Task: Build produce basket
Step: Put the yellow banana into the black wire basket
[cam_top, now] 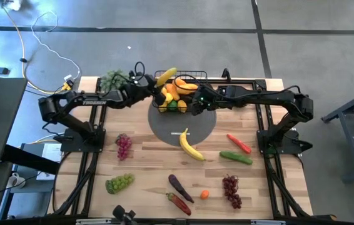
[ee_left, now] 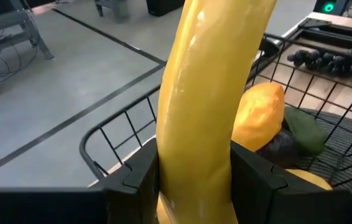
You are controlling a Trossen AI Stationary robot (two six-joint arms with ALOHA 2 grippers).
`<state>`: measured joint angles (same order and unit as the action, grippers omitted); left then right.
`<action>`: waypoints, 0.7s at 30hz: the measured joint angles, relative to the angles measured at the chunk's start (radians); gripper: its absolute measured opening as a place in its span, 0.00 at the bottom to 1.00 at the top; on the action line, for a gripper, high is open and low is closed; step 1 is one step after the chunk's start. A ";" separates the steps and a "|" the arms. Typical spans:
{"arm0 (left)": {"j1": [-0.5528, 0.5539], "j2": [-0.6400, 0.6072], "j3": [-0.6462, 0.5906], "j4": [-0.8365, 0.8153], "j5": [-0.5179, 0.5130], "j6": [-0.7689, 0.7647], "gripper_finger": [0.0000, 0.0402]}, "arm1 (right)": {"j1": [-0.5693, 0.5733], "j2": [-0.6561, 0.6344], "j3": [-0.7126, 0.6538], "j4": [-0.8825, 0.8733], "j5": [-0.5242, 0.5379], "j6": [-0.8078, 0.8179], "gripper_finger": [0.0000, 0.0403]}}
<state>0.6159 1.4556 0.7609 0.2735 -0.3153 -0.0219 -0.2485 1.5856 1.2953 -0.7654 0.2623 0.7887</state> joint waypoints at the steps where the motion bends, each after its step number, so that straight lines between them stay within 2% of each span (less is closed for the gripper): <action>1: 0.000 0.010 0.000 0.008 -0.001 0.000 0.34 | 0.000 0.000 0.000 0.000 0.000 0.000 0.70; 11: 0.003 0.072 0.000 0.014 -0.010 0.000 0.36 | 0.000 0.000 0.000 0.000 -0.001 -0.001 0.70; 21: 0.004 0.074 0.000 -0.040 -0.010 0.000 0.48 | 0.000 0.000 0.000 -0.001 -0.010 -0.003 0.70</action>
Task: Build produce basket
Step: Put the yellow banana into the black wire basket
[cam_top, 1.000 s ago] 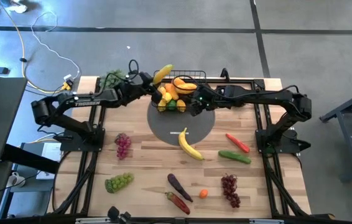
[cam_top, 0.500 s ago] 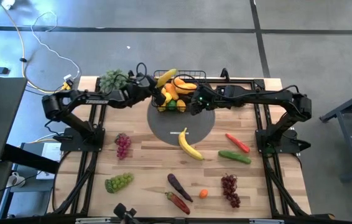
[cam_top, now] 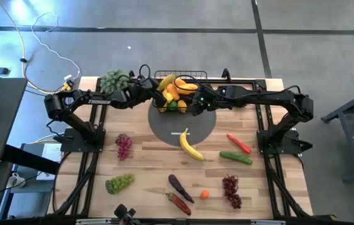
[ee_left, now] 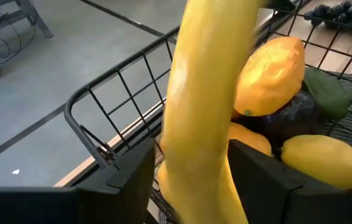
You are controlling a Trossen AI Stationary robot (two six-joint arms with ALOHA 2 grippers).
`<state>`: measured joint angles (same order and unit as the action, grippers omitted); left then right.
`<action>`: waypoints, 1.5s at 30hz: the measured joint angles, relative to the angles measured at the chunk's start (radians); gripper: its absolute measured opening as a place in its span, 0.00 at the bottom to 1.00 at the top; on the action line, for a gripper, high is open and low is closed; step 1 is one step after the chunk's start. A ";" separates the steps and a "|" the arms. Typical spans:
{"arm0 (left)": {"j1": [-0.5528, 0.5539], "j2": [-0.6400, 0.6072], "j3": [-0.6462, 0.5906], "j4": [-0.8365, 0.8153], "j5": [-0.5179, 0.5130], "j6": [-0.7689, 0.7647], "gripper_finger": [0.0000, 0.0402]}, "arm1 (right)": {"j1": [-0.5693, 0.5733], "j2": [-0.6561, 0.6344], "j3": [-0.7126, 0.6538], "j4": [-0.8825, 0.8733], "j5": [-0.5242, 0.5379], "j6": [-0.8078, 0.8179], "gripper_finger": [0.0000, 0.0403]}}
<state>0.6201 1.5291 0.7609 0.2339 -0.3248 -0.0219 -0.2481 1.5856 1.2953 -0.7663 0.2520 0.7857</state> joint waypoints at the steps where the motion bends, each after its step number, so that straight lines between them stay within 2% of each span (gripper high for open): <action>1: 0.000 0.000 0.000 0.000 0.000 0.000 0.49 | 0.000 0.000 0.000 0.000 0.000 0.000 0.70; 9: 0.000 -0.002 0.000 0.002 0.000 -0.027 0.58 | 0.000 0.000 0.000 -0.004 -0.021 0.000 0.70; 17: 0.000 -0.046 0.066 -0.066 -0.009 -0.027 0.58 | 0.000 0.000 0.000 0.001 -0.114 -0.016 0.70; 23: 0.000 -0.119 0.149 -0.196 -0.008 -0.027 0.58 | 0.008 0.000 0.000 0.042 -0.204 -0.103 0.70; 28: -0.005 -0.199 0.197 -0.326 -0.007 -0.027 0.58 | 0.046 0.000 0.000 0.091 -0.227 -0.181 0.70; 39: -0.069 -0.411 0.207 -0.623 0.088 -0.105 0.58 | 0.154 0.000 0.000 0.151 -0.249 -0.131 0.70; 45: -0.142 -0.466 0.207 -0.780 0.092 -0.123 0.58 | 0.233 0.019 -0.001 0.135 -0.249 -0.134 0.70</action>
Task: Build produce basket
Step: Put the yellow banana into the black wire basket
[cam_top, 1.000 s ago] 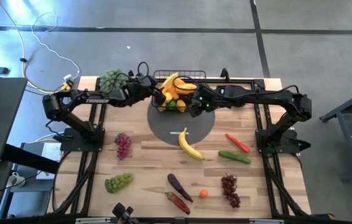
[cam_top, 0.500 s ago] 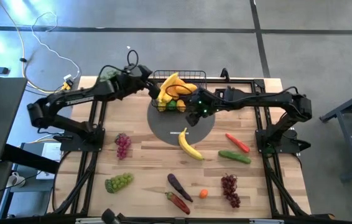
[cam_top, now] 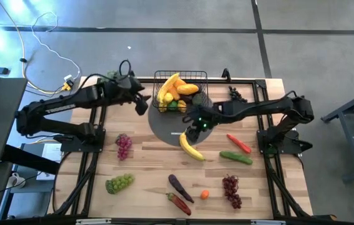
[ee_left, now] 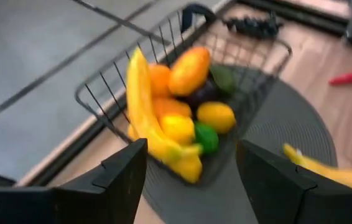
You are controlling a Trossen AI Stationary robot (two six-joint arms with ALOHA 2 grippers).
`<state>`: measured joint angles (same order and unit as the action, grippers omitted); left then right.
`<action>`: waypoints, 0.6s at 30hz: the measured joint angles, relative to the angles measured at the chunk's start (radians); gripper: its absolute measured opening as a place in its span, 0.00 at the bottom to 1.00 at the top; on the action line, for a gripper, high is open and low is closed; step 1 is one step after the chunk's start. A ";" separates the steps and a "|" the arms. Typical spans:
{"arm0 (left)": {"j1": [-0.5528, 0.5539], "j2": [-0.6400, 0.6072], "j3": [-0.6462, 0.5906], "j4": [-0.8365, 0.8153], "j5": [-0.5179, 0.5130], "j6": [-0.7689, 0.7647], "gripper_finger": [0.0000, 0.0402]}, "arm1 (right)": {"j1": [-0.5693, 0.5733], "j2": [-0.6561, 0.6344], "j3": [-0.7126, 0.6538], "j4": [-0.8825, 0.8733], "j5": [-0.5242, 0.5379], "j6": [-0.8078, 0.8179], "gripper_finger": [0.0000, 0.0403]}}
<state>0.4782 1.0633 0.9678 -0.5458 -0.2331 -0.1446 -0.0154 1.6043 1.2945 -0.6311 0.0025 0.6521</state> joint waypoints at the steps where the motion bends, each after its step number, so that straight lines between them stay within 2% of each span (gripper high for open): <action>1: -0.014 -0.003 -0.004 -0.018 -0.002 -0.008 0.58 | 0.012 0.006 0.000 0.002 -0.001 0.008 0.70; 7: -0.100 -0.012 -0.057 -0.070 -0.002 -0.063 0.58 | 0.071 0.058 0.000 0.000 -0.007 0.103 0.70; 18: -0.213 -0.011 -0.089 -0.089 -0.003 -0.133 0.58 | 0.131 0.180 -0.001 0.005 -0.045 0.140 0.70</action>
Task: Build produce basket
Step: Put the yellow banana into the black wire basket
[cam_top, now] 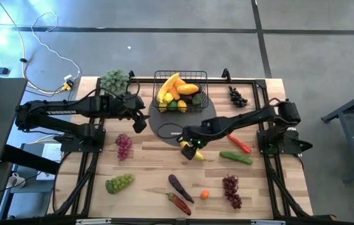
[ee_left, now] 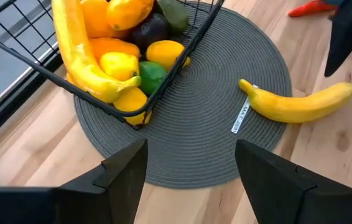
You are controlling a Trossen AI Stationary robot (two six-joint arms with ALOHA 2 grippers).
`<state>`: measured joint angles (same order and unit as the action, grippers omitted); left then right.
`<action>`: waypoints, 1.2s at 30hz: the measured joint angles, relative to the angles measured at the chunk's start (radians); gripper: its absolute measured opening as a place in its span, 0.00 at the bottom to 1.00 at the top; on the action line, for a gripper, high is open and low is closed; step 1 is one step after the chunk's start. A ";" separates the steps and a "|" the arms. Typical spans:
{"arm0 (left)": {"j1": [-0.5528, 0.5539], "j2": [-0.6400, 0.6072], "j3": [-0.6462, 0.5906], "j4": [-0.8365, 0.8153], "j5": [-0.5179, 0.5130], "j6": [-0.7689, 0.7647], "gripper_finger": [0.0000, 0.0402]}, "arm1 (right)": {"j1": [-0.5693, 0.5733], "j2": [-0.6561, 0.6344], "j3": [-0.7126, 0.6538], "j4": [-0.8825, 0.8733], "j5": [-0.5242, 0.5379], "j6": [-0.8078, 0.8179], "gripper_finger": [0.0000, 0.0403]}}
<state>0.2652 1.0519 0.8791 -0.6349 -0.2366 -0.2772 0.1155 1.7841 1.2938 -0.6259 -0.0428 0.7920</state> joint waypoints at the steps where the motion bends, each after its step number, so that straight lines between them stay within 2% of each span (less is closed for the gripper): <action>1: -0.002 0.000 0.000 0.000 -0.001 0.000 0.58 | 0.004 0.011 0.000 0.000 0.000 0.010 0.70; 19: -0.005 0.000 0.000 -0.009 -0.006 0.000 0.58 | 0.011 0.162 0.000 -0.029 0.005 0.088 0.68; 22: -0.005 0.000 0.000 -0.011 -0.007 0.000 0.58 | 0.011 0.163 0.000 -0.038 0.005 0.110 0.60; 30: -0.004 0.000 0.000 -0.044 -0.014 0.000 0.58 | 0.007 0.163 0.000 -0.045 0.005 0.135 0.29; 32: -0.004 0.001 0.000 -0.053 -0.022 0.009 0.58 | 0.007 0.162 0.000 -0.044 0.002 0.135 0.26; 36: -0.004 0.001 0.000 -0.062 -0.043 0.018 0.58 | 0.006 0.162 0.000 -0.041 -0.024 0.135 0.25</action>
<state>0.2607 1.0527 0.8791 -0.6970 -0.2796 -0.2588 0.1215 1.9457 1.2938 -0.6672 -0.0669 0.9271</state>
